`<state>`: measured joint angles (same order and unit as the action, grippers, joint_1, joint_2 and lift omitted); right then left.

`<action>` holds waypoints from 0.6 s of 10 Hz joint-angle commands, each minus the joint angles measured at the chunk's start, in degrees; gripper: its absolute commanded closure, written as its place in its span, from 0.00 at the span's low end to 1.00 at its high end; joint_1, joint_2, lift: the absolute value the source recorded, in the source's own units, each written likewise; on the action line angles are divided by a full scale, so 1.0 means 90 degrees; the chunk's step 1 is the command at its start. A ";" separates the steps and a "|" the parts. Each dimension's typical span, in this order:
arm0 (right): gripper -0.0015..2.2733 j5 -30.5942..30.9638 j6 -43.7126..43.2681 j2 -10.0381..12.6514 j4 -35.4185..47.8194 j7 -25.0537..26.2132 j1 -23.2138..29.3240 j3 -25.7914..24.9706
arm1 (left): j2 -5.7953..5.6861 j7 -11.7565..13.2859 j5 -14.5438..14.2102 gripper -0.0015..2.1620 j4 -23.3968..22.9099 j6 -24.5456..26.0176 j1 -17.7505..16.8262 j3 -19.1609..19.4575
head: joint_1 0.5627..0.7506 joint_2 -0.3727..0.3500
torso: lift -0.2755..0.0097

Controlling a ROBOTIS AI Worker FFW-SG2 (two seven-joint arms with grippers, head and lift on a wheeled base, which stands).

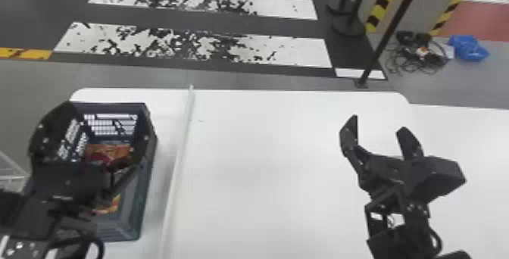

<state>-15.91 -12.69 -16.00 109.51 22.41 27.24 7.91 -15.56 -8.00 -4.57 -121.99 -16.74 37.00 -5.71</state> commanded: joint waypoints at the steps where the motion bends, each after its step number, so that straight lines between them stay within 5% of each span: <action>1: 0.00 0.0000 0.0000 0.0000 0.0000 0.0000 0.0000 0.0000 | 0.0000 0.0000 0.0000 0.00 0.0000 0.0000 0.0000 0.0000 | 0.70 0.38 | 0.86; 6: 0.00 0.0000 0.0000 0.0000 0.0000 0.0000 0.0000 0.0000 | 0.0000 0.0000 0.0000 0.00 0.0000 0.0000 0.0000 0.0000 | 0.70 0.38 | 0.86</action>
<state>-15.91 -12.69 -16.00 109.51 22.41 27.24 7.91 -15.56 -8.00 -4.57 -121.99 -16.74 37.00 -5.71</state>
